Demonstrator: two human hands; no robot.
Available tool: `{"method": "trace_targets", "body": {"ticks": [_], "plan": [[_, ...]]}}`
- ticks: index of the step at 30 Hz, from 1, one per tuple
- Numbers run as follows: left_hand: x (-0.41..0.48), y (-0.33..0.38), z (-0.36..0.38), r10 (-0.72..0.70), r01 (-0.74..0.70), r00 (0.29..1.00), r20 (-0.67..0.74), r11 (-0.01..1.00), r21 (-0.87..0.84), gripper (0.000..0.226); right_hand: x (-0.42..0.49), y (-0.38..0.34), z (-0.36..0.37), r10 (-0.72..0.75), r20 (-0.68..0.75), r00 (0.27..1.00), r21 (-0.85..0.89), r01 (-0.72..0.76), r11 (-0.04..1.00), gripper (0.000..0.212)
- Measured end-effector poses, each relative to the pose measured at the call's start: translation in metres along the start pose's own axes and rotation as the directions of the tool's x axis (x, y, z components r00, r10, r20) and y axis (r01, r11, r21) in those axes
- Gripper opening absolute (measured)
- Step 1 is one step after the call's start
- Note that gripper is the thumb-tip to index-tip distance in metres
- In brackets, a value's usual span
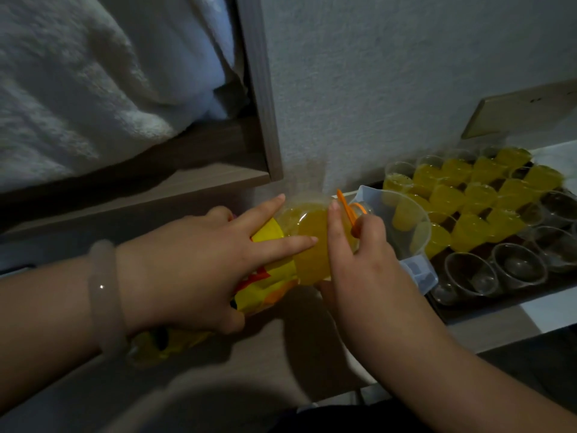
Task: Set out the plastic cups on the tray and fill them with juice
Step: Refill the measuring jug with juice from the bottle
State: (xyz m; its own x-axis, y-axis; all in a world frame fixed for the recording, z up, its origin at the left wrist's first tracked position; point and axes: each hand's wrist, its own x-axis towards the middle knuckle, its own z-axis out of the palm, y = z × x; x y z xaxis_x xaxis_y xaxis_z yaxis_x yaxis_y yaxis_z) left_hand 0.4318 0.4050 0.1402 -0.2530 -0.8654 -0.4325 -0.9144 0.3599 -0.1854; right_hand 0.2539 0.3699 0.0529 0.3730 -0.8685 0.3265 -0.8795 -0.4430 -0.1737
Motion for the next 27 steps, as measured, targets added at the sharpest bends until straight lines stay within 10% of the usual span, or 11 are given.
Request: {"method": "trace_targets", "body": {"ticks": [27], "plan": [[0.0004, 0.0013, -0.0037, 0.033, -0.033, 0.999, 0.001, 0.999, 0.040, 0.112, -0.0008, -0.0071, -0.0023, 0.051, -0.004, 0.999, -0.010, -0.052, 0.999, 0.107]]}}
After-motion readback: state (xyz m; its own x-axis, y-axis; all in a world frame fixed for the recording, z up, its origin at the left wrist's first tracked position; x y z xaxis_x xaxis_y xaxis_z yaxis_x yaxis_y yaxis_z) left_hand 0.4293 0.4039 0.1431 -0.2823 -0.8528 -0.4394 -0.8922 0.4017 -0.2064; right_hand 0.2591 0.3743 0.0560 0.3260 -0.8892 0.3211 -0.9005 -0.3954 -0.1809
